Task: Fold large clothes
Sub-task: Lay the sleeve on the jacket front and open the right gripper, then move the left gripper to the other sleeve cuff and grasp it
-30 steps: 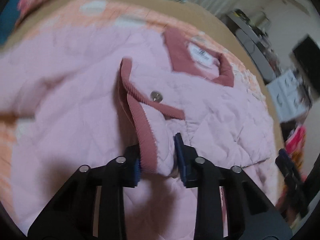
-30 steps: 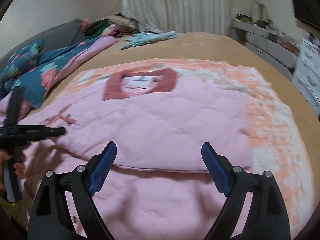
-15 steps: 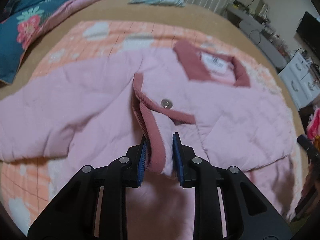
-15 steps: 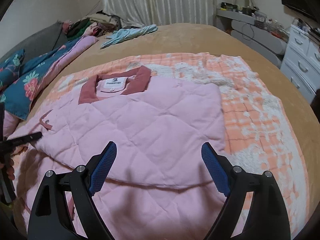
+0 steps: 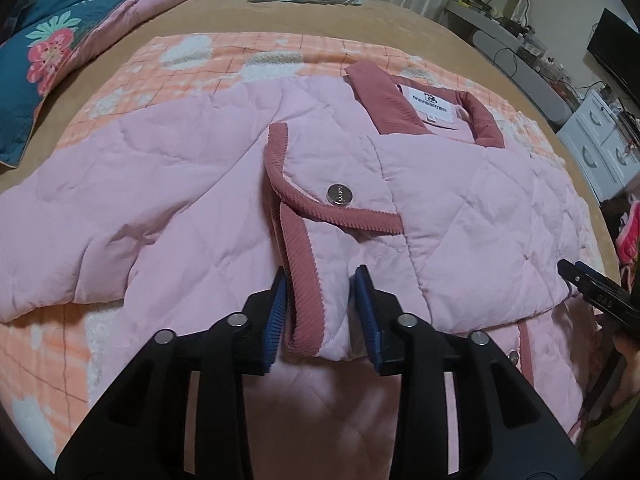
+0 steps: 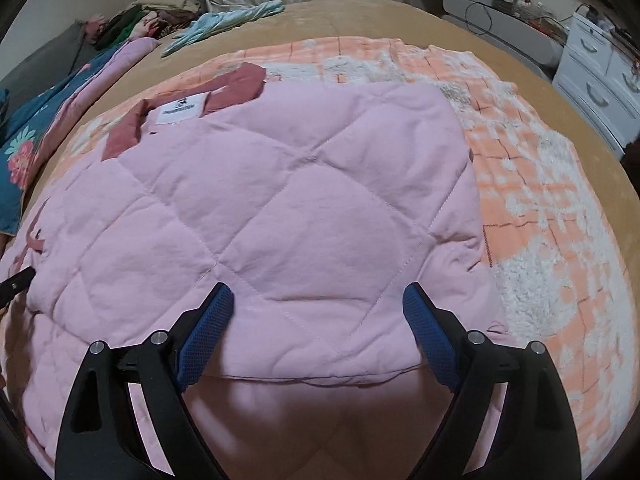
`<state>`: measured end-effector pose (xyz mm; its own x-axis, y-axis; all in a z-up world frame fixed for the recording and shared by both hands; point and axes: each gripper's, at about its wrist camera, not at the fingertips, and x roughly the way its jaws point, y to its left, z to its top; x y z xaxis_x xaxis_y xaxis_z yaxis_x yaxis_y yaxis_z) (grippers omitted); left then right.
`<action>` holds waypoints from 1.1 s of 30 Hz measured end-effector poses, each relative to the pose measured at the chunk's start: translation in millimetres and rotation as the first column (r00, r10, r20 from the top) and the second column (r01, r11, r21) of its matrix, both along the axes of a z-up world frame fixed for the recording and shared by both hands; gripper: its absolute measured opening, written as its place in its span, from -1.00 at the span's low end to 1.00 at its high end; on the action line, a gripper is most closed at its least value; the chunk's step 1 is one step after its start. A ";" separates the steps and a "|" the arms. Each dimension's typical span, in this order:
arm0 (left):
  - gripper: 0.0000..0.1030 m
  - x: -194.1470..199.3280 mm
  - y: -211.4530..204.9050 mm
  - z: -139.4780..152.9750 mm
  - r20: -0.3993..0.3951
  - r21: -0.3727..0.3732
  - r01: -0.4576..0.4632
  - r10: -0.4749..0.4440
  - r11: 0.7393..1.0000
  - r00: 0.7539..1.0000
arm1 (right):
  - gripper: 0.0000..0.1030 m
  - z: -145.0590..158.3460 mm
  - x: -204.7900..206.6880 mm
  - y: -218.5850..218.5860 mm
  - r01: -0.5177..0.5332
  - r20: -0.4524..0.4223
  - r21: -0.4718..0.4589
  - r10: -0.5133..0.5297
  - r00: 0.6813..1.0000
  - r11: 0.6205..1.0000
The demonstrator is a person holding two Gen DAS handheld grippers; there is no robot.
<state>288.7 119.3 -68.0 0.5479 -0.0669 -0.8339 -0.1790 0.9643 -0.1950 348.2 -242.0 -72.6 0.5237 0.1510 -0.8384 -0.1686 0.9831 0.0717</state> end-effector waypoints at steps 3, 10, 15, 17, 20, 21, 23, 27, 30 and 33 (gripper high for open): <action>-0.37 -4.9 1.8 1.7 0.006 -0.008 -0.003 0.003 1.000 1.000 | 0.69 1.6 -1.3 4.6 0.010 0.000 -0.026 -0.010 1.000 1.000; 0.26 -21.3 9.1 16.9 0.032 -0.002 -0.016 0.016 1.000 0.999 | 0.70 26.7 -23.1 8.8 -0.001 0.046 0.045 -0.001 0.999 0.999; 0.82 -36.2 16.8 29.7 0.056 -0.005 -0.036 0.036 0.999 0.998 | 0.82 45.7 -40.7 24.6 -0.038 0.081 0.070 0.032 0.996 0.997; 0.82 -43.6 20.3 34.6 0.061 0.003 -0.048 0.048 0.999 0.997 | 0.84 52.8 -48.5 33.8 -0.056 0.096 0.073 0.048 0.994 0.996; 0.82 -53.8 27.7 39.7 0.063 0.014 -0.071 0.070 0.997 0.996 | 0.85 60.3 -58.0 44.8 -0.074 0.110 0.076 0.066 0.992 0.994; 0.82 -57.4 30.4 41.3 0.063 0.019 -0.079 0.077 0.997 0.995 | 0.86 64.0 -62.2 49.4 -0.083 0.118 0.080 0.073 0.990 0.993; 0.82 -62.8 36.3 43.9 0.065 0.023 -0.096 0.095 0.995 0.993 | 0.87 69.2 -69.2 55.9 -0.094 0.131 0.087 0.082 0.988 0.992; 0.82 -75.9 52.2 48.2 0.075 0.016 -0.138 0.136 0.990 0.988 | 0.88 79.0 -80.0 70.4 -0.119 0.142 0.107 0.103 0.984 0.987; 0.82 -86.8 66.7 50.3 0.081 0.011 -0.180 0.179 0.984 0.981 | 0.88 85.8 -87.9 82.7 -0.137 0.158 0.093 0.121 0.980 0.986; 0.82 -96.9 79.1 52.1 0.091 0.015 -0.214 0.211 0.977 0.973 | 0.88 93.8 -95.3 94.7 -0.156 0.177 0.081 0.140 0.974 0.984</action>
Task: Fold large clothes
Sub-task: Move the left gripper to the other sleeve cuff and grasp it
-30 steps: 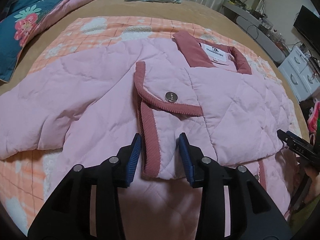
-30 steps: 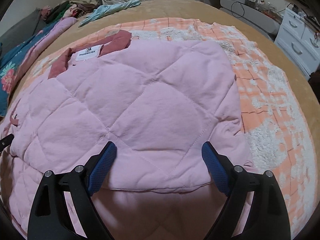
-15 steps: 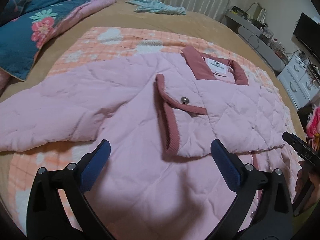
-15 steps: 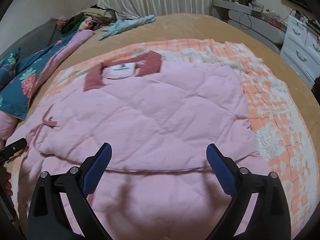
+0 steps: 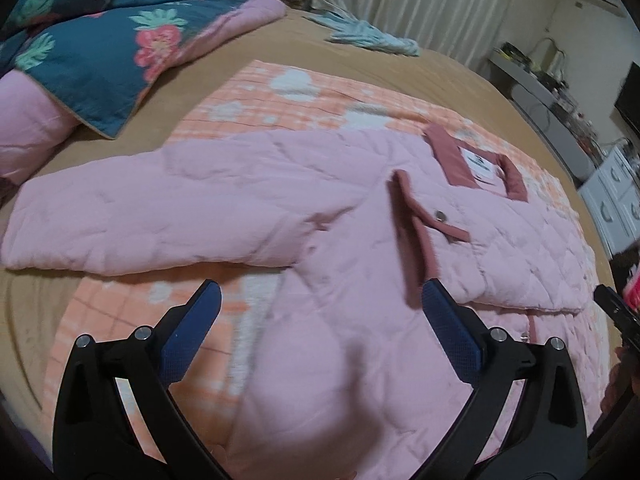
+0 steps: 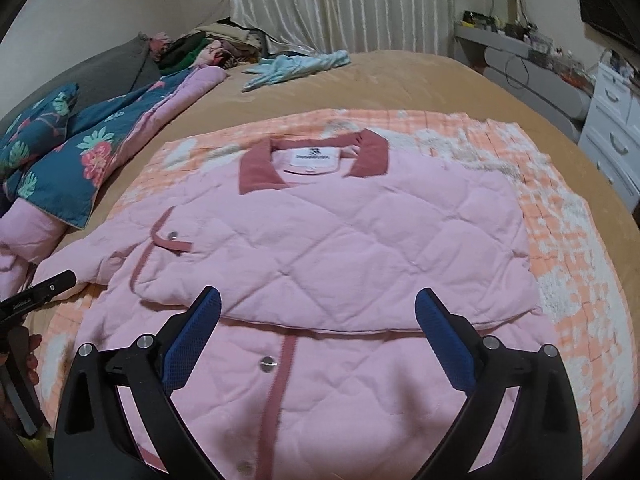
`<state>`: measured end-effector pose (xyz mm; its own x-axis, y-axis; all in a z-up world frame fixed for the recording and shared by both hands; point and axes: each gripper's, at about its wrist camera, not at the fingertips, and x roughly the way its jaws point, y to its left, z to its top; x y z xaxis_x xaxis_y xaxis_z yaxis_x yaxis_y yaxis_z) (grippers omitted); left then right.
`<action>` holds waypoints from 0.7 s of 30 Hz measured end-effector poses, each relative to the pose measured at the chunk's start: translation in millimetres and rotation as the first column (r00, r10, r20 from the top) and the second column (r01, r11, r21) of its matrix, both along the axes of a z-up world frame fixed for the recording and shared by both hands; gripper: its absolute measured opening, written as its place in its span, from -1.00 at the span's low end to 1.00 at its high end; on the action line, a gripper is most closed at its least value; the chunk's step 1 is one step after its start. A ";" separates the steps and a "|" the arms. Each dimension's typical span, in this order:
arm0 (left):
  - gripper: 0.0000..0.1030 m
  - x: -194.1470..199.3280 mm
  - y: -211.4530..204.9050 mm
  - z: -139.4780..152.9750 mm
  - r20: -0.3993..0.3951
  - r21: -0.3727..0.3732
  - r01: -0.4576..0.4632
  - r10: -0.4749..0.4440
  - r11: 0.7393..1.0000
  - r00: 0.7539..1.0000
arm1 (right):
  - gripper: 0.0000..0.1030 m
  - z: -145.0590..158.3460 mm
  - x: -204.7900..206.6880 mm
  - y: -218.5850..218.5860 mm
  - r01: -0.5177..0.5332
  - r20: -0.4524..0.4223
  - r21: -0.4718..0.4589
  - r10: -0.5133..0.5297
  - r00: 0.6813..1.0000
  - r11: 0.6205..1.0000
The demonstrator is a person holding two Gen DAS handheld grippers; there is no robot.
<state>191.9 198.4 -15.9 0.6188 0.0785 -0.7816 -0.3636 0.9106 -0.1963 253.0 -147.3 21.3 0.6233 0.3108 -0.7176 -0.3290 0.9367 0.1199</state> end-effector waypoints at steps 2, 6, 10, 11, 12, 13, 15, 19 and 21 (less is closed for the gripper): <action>0.82 -6.4 8.3 0.5 0.006 -0.006 -0.020 0.020 1.000 1.000 | 0.88 4.6 -3.7 7.0 -0.011 0.006 0.003 0.011 1.000 1.000; 0.82 -19.2 23.2 1.6 0.014 -0.002 -0.064 0.064 0.998 0.998 | 0.88 15.4 -12.3 24.6 -0.044 0.025 0.004 0.044 0.999 0.999; 0.82 -30.7 37.6 4.3 0.023 0.031 -0.106 0.105 0.994 0.994 | 0.88 26.5 -19.3 44.5 -0.078 0.046 -0.002 0.078 0.996 0.997; 0.82 -32.5 40.4 4.4 0.025 0.034 -0.110 0.110 0.993 0.994 | 0.89 28.0 -20.4 47.8 -0.083 0.049 -0.001 0.083 0.995 0.997; 0.82 -35.2 44.3 5.1 0.027 0.041 -0.119 0.118 0.992 0.993 | 0.89 30.9 -22.1 53.6 -0.093 0.056 -0.002 0.093 0.994 0.996; 0.82 -36.9 46.9 5.5 0.029 0.044 -0.127 0.126 0.991 0.992 | 0.89 32.9 -23.3 57.7 -0.099 0.061 -0.003 0.099 0.993 0.995; 0.82 -40.1 53.9 6.3 0.036 0.046 -0.148 0.147 0.988 0.989 | 0.89 37.6 -25.4 68.3 -0.118 0.069 -0.004 0.118 0.991 0.993; 0.82 -44.6 66.1 6.1 0.045 0.035 -0.177 0.176 0.984 0.983 | 0.89 43.8 -28.8 87.4 -0.146 0.076 -0.007 0.146 0.986 0.989; 0.82 -46.6 70.6 6.1 0.050 0.036 -0.189 0.187 0.981 0.981 | 0.89 47.3 -30.8 97.0 -0.161 0.082 -0.009 0.161 0.983 0.987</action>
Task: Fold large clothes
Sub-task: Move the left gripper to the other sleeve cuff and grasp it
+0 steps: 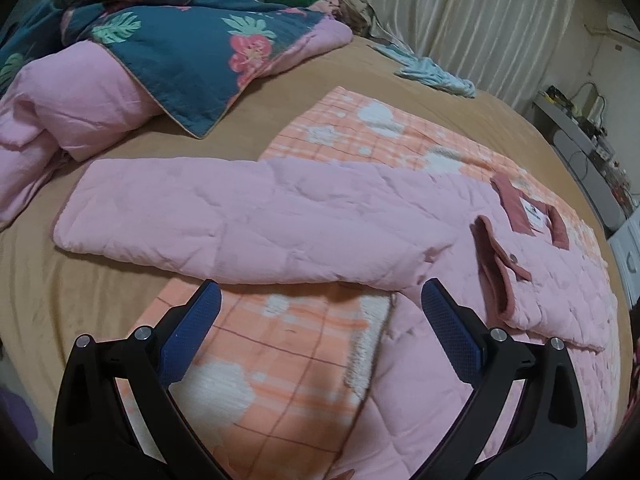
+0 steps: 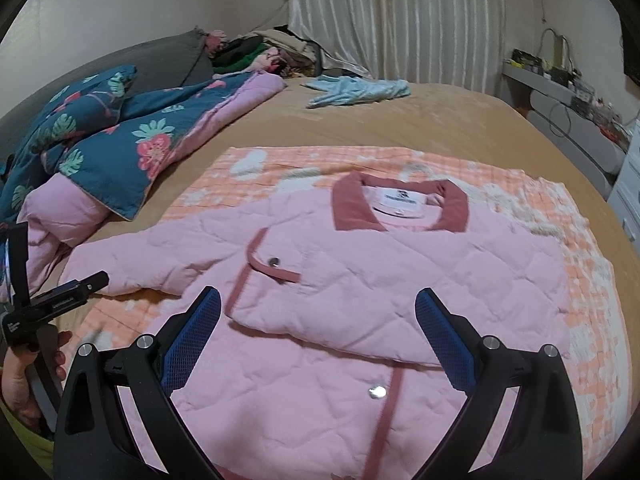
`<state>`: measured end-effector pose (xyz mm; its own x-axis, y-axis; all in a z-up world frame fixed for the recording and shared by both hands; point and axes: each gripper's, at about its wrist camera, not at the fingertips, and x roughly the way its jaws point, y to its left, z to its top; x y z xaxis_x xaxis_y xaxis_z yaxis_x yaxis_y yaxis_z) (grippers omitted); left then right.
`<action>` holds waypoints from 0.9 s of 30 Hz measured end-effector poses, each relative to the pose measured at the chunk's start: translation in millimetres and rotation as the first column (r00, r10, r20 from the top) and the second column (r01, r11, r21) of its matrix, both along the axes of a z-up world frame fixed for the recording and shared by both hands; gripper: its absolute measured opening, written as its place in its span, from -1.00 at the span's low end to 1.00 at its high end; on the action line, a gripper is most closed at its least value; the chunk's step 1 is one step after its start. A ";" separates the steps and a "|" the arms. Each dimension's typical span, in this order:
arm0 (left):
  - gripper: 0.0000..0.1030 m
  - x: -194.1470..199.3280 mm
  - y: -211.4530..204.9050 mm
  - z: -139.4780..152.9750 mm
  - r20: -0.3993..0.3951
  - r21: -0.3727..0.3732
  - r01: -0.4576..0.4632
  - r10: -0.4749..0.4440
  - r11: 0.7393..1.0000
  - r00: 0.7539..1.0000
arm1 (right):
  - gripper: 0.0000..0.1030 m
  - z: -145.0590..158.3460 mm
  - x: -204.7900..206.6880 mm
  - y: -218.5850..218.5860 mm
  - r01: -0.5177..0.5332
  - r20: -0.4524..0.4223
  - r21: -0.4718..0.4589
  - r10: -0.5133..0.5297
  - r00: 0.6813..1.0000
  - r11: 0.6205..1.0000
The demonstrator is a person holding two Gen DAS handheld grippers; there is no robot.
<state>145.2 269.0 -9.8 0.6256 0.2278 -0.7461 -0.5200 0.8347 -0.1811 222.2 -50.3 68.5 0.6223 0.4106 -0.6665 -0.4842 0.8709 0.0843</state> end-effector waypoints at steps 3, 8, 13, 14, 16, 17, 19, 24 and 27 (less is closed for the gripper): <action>0.82 -3.1 8.4 -1.0 0.003 -0.003 -0.021 0.021 1.000 1.000 | 0.89 3.6 -2.6 13.4 -0.021 0.007 -0.001 0.021 1.000 1.000; 0.82 -9.3 23.7 -1.9 0.010 -0.006 -0.069 0.069 0.998 0.998 | 0.89 8.7 -5.4 42.2 -0.065 0.015 -0.006 0.065 0.998 0.998; 0.82 -16.9 40.4 -3.8 0.014 -0.008 -0.121 0.121 0.993 0.993 | 0.89 10.9 -9.5 70.2 -0.112 0.020 -0.012 0.113 0.993 0.994; 0.82 -17.9 43.6 -4.8 0.013 -0.010 -0.130 0.130 0.991 0.991 | 0.89 10.5 -11.1 78.0 -0.125 0.021 -0.018 0.125 0.992 0.992; 0.82 -20.2 50.7 -7.5 0.009 -0.017 -0.152 0.152 0.988 0.988 | 0.89 9.8 -13.0 89.1 -0.144 0.019 -0.021 0.144 0.989 0.989; 0.82 -20.9 54.2 -8.9 0.006 -0.021 -0.161 0.161 0.987 0.987 | 0.89 9.1 -13.9 94.6 -0.153 0.017 -0.023 0.154 0.988 0.988; 0.82 -23.2 61.2 -11.9 0.001 -0.029 -0.181 0.181 0.983 0.983 | 0.89 6.8 -16.3 107.8 -0.176 0.014 -0.030 0.177 0.984 0.984; 0.82 -28.7 74.9 -16.9 -0.007 -0.031 -0.219 0.219 0.975 0.976 | 0.89 0.7 -22.1 136.2 -0.227 0.008 -0.054 0.228 0.974 0.972; 0.82 -30.4 84.6 -22.3 -0.024 -0.029 -0.245 0.244 0.969 0.969 | 0.89 -3.3 -25.2 152.6 -0.256 0.006 -0.071 0.257 0.966 0.964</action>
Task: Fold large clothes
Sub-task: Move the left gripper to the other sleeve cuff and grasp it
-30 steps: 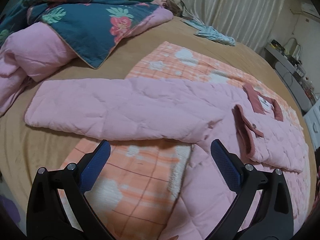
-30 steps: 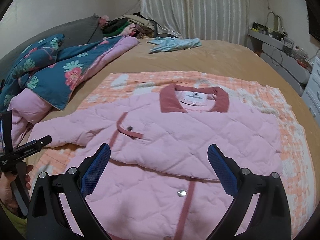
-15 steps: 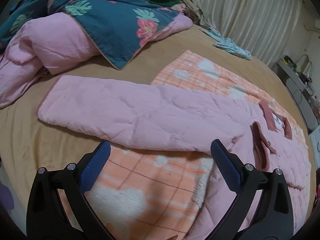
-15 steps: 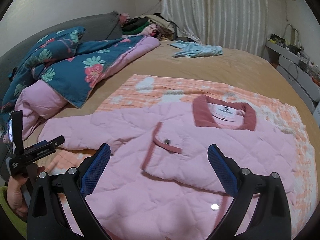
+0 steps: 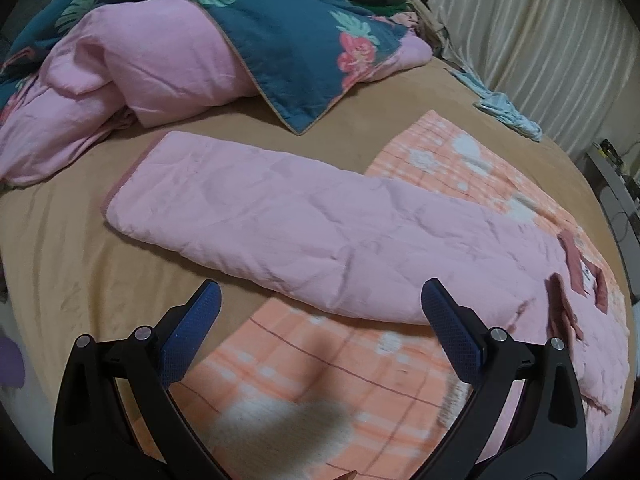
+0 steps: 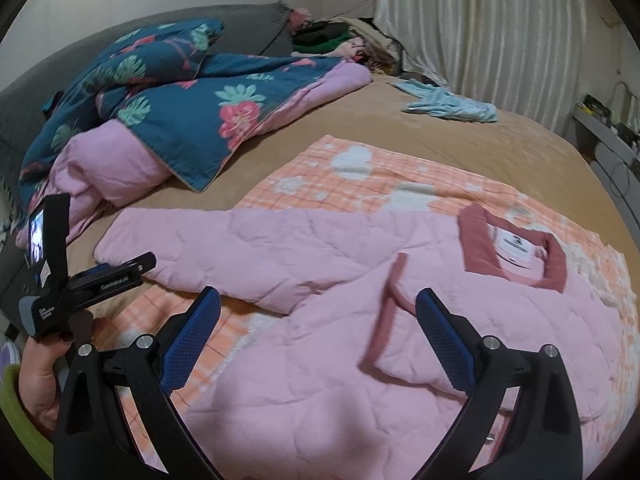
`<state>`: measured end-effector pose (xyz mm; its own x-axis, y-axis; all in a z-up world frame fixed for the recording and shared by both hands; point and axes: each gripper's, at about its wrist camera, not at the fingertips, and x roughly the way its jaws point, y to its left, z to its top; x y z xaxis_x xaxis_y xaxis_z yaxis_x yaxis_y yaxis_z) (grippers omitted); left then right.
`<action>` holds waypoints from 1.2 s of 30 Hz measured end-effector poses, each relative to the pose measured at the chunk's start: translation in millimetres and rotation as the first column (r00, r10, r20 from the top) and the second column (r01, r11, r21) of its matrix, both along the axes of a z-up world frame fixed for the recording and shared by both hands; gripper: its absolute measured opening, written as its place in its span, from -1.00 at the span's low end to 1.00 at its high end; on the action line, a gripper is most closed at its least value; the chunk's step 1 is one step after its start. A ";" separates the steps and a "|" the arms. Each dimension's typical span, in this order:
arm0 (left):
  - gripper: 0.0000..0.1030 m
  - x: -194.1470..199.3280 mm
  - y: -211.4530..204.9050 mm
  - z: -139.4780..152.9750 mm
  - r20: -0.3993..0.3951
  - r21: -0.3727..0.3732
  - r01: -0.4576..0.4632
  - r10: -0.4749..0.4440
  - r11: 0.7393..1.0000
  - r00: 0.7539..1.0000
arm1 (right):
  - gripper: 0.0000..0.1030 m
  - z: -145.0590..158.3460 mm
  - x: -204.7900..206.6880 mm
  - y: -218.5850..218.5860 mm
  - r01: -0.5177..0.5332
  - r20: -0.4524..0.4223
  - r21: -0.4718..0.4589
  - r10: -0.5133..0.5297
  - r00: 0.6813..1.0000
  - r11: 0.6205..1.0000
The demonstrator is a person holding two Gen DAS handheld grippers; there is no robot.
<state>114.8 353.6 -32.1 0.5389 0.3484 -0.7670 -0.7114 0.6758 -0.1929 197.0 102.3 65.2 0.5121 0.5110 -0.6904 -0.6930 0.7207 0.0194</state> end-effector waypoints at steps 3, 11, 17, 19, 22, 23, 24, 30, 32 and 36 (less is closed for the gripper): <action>0.82 -1.6 9.6 -5.6 -0.012 -0.014 -0.027 0.027 1.000 1.000 | 0.89 -5.3 -2.0 16.5 -0.027 -0.005 -0.017 0.027 1.000 0.999; 0.82 -11.0 39.3 -22.4 -0.020 -0.089 -0.110 0.108 0.990 0.994 | 0.89 -19.7 -9.9 59.7 -0.114 -0.018 -0.057 0.113 0.993 0.992; 0.82 -16.5 62.6 -35.4 -0.011 -0.138 -0.169 0.169 0.976 0.986 | 0.89 -32.6 -8.9 82.9 -0.140 -0.055 -0.053 0.137 0.989 0.989; 0.82 -18.9 68.8 -39.6 -0.006 -0.150 -0.191 0.193 0.970 0.981 | 0.89 -36.6 -8.3 87.6 -0.144 -0.063 -0.053 0.140 0.988 0.988; 0.82 -18.8 75.2 -47.0 -0.005 -0.174 -0.211 0.213 0.962 0.977 | 0.89 -42.5 -7.0 91.2 -0.145 -0.077 -0.050 0.141 0.987 0.988; 0.82 -18.6 77.3 -49.6 -0.003 -0.183 -0.217 0.220 0.959 0.975 | 0.89 -43.9 -6.9 91.6 -0.145 -0.079 -0.049 0.141 0.987 0.988; 0.82 -18.5 78.4 -51.9 -0.003 -0.190 -0.224 0.227 0.956 0.974 | 0.89 -45.9 -6.5 90.9 -0.143 -0.082 -0.050 0.139 0.987 0.988; 0.82 -15.5 85.2 -64.0 0.014 -0.221 -0.242 0.251 0.945 0.968 | 0.89 -57.6 -1.1 68.9 -0.104 -0.101 -0.057 0.097 0.990 0.993; 0.82 -15.1 87.5 -65.7 0.022 -0.223 -0.251 0.262 0.942 0.965 | 0.89 -61.4 4.7 56.0 -0.072 -0.121 -0.052 0.065 0.990 0.996; 0.82 -11.9 94.8 -66.7 0.027 -0.228 -0.272 0.286 0.935 0.958 | 0.89 -60.8 12.8 32.3 -0.023 -0.138 -0.020 0.020 0.990 1.000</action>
